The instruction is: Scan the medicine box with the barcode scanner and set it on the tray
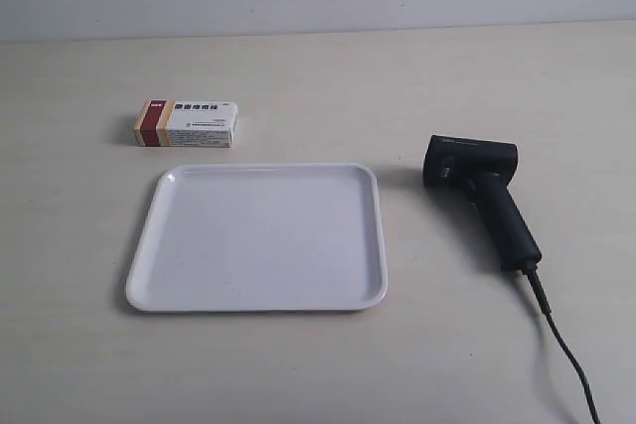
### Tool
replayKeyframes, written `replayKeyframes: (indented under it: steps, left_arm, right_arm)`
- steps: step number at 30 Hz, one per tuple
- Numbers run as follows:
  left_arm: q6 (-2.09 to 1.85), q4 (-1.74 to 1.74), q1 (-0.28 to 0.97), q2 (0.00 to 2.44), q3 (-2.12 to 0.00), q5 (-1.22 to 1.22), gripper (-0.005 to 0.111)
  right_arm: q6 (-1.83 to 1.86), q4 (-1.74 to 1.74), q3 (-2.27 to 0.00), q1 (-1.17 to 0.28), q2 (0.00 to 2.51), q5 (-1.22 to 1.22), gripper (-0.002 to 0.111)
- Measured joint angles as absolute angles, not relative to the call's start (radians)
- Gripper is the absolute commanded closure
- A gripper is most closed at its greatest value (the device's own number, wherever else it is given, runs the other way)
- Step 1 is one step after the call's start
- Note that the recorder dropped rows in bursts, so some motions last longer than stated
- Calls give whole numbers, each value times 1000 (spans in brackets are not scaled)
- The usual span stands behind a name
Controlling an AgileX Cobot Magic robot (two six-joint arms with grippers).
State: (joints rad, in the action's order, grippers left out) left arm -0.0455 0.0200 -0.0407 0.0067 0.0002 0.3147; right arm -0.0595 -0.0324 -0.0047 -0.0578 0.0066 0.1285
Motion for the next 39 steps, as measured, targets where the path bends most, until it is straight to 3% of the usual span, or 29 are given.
replayKeyframes:
  steps: [12,21,29,34,39]
  left_arm:
    - [-23,20,-41,7,0,232,101]
    - [340,-97,-41,7,0,106,102]
    - [351,-97,-41,22,-113,-87,107]
    - [271,-67,-41,246,-362,-89,107]
    - [183,-62,-41,673,-624,39,107]
  right_arm:
    - [-60,-32,-5,-58,7,128,108]
    - [-60,-36,-5,-58,7,110,108]
    - [-60,-268,-5,-58,7,26,108]
    - [-60,-330,-5,-58,7,-43,108]
    - [-60,-342,-5,-58,7,-56,108]
